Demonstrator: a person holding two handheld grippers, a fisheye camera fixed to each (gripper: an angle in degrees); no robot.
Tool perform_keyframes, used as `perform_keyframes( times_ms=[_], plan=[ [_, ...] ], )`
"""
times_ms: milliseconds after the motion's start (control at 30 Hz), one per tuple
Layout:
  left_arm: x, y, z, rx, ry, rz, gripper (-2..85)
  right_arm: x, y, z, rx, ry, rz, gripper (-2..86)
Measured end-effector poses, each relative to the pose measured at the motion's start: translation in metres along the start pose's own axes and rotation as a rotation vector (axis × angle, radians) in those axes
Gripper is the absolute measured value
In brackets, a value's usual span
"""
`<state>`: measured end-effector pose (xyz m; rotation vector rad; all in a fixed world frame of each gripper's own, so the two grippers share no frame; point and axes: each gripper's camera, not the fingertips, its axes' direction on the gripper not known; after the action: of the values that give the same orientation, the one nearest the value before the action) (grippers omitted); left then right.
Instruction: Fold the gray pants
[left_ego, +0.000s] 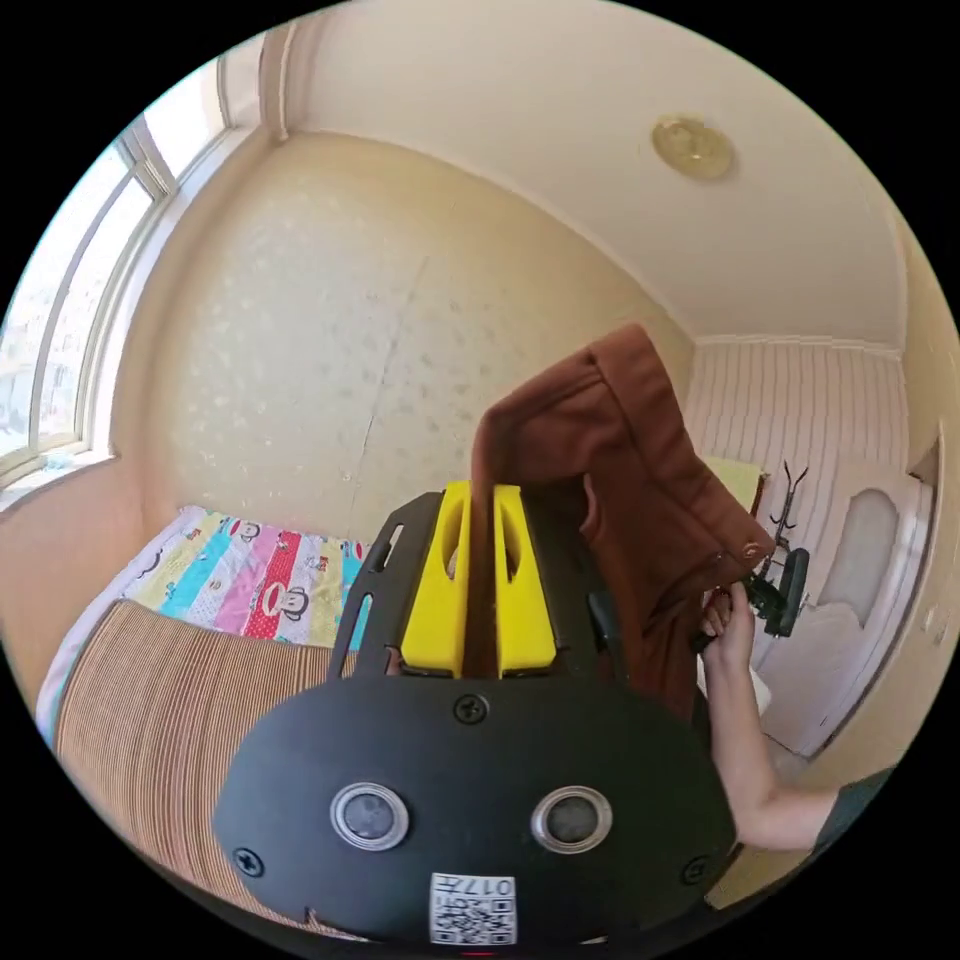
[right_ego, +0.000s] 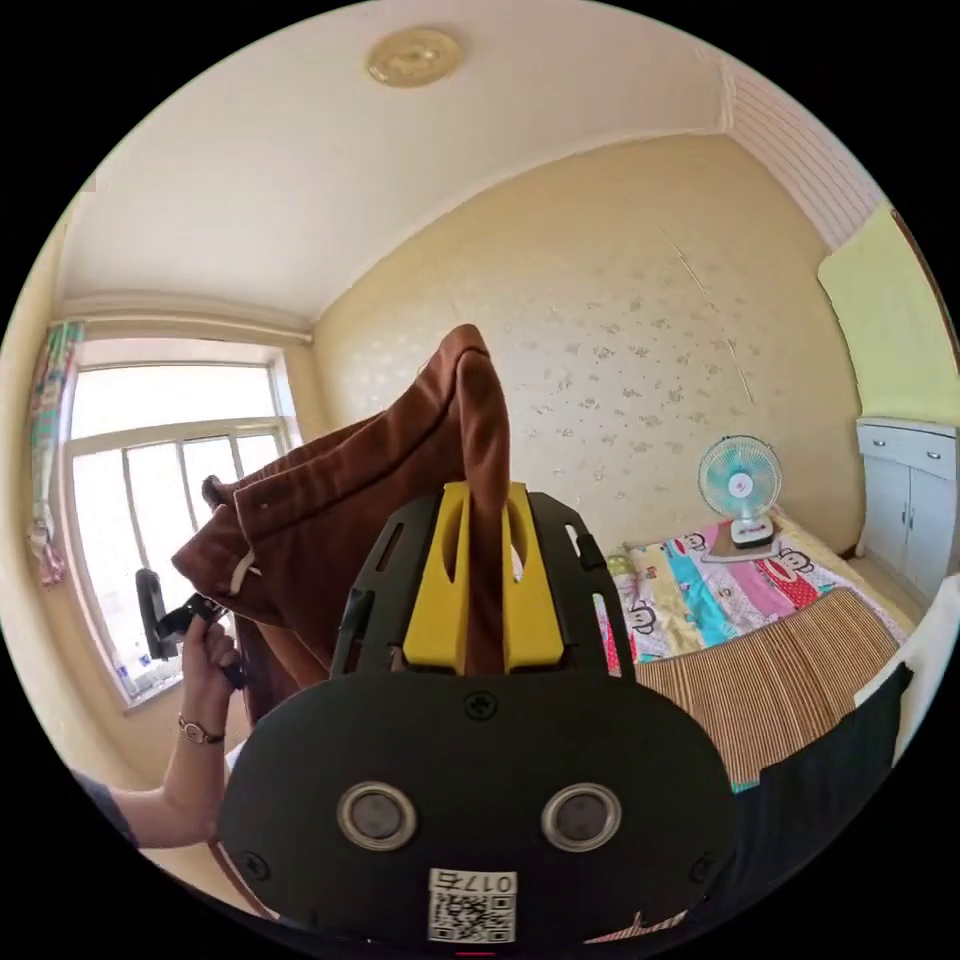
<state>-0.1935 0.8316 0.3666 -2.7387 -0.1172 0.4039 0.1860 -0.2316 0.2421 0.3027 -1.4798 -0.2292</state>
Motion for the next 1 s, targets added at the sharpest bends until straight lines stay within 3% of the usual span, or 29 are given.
perform_keyframes(
  times_ms=[100,200,333,467,600,667,733,833,933,1000],
  plan=[
    [-0.061,-0.026,0.078,-0.116,-0.047,-0.101,6.7,0.031,-0.006,0.076,-0.234,0.043,0.09,8.7],
    [-0.095,0.034,0.119,-0.249,-0.103,-0.043,7.5,0.053,0.054,0.092,-0.324,-0.036,0.035,8.4],
    [-0.136,0.212,0.159,-0.527,-0.153,0.055,8.0,0.083,0.175,0.109,-0.55,-0.048,0.003,8.2],
    [-0.18,0.418,0.158,-0.846,-0.101,-0.044,8.7,0.102,0.343,0.115,-0.888,-0.042,0.03,10.2],
    [-0.203,0.543,0.109,-0.94,-0.12,-0.199,9.4,0.091,0.466,0.074,-1.07,0.042,0.102,14.2],
    [-0.21,0.592,0.069,-0.925,-0.144,-0.303,10.0,0.085,0.497,0.057,-1.105,0.086,0.102,15.0],
    [-0.211,0.614,0.045,-0.906,-0.165,-0.36,10.0,0.072,0.508,0.047,-1.073,0.167,-0.048,13.5],
    [-0.214,0.632,0.02,-0.877,-0.149,-0.41,10.4,0.072,0.491,0.059,-1.188,0.191,-0.167,6.5],
    [-0.225,0.642,0.003,-0.867,-0.185,-0.427,11.1,0.125,0.432,0.03,-1.041,-0.103,0.157,2.9],
    [-0.237,0.644,-0.015,-0.822,-0.178,-0.462,11.2,0.183,0.403,-0.02,-0.783,-0.322,0.4,1.9]
  ],
)
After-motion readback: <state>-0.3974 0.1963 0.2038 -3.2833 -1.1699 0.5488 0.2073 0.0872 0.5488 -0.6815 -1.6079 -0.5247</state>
